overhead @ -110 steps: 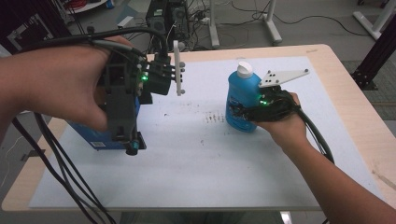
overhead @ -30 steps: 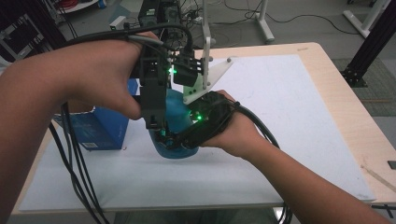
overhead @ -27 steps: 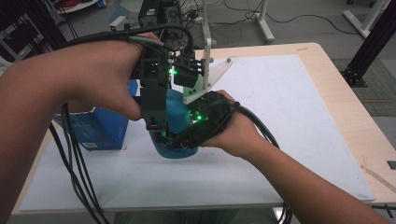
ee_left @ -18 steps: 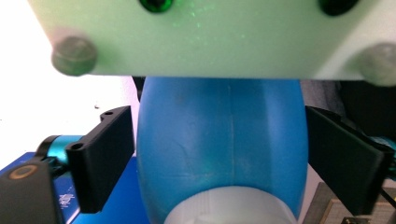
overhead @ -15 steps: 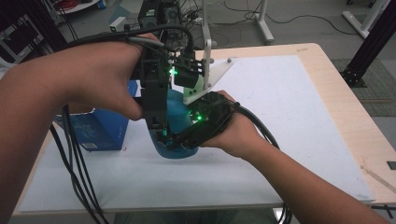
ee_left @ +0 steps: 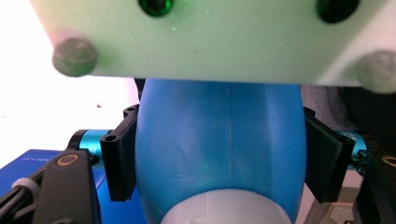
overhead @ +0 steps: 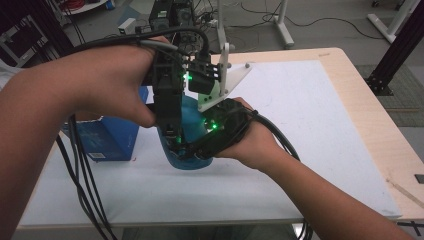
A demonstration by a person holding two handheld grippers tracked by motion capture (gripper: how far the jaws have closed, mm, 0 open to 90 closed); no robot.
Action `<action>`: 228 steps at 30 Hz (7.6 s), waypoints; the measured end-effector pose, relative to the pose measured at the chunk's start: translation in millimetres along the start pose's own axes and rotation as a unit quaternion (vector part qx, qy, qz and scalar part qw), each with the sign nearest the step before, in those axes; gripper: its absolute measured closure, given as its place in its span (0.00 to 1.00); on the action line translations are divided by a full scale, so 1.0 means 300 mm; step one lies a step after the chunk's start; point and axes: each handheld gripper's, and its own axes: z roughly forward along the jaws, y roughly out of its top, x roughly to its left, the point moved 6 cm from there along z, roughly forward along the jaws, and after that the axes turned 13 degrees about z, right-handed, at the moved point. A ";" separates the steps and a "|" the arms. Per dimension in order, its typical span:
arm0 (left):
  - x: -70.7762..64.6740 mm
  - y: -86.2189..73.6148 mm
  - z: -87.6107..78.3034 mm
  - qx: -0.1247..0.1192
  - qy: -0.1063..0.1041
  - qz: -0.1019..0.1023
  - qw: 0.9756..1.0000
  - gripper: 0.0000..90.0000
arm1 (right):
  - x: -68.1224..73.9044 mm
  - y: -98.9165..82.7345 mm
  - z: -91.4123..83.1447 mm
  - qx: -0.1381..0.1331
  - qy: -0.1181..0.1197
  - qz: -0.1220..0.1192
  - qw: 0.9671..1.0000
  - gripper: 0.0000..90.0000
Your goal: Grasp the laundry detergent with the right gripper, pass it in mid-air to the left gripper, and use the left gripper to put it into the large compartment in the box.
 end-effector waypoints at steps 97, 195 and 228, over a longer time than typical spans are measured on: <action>0.142 -0.480 -0.389 -0.031 -0.005 -0.345 0.938 0.44 | -0.056 0.206 -0.498 0.094 -0.166 -0.026 0.981 0.00; 0.282 -0.754 0.269 0.016 -0.045 -0.397 0.917 0.41 | -0.136 0.059 -0.496 0.253 -0.167 0.041 0.952 0.01; 0.234 -0.739 0.066 0.013 -0.010 -0.396 0.918 0.20 | -0.129 0.075 -0.528 0.240 -0.173 0.037 0.954 0.01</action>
